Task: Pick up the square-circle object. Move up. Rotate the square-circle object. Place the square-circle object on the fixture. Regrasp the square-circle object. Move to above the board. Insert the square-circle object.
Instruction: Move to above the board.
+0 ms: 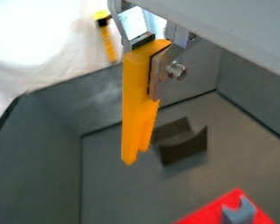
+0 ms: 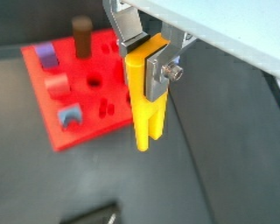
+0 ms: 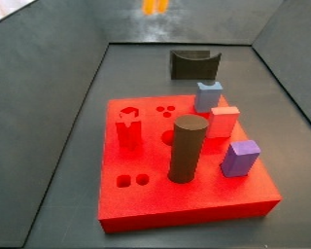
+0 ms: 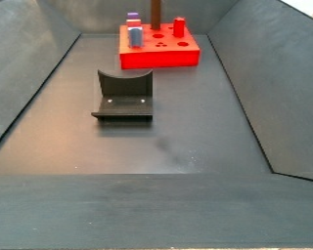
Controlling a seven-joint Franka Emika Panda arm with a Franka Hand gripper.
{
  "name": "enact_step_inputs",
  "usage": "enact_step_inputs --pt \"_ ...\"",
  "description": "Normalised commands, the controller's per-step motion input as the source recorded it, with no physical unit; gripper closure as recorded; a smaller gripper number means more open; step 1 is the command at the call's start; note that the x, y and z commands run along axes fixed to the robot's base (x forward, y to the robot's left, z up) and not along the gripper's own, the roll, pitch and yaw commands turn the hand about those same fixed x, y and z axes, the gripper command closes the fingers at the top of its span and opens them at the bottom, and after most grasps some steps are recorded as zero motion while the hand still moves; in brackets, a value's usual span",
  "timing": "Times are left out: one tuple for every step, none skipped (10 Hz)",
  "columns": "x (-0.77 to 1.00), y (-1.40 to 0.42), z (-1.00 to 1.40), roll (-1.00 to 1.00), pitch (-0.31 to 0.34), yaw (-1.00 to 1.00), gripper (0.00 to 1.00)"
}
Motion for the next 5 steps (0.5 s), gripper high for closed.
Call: enact_step_inputs --pt "-0.47 -0.57 0.04 -0.32 -0.051 1.0 1.0" --pt "-0.28 -0.34 0.03 -0.32 -0.069 1.0 1.0" --pt "-0.13 -0.16 0.02 -0.3 -0.097 1.0 1.0" --pt "-0.08 -0.07 0.01 -0.3 -0.119 1.0 1.0" --pt "-0.06 -0.03 0.01 -0.29 -0.142 1.0 1.0"
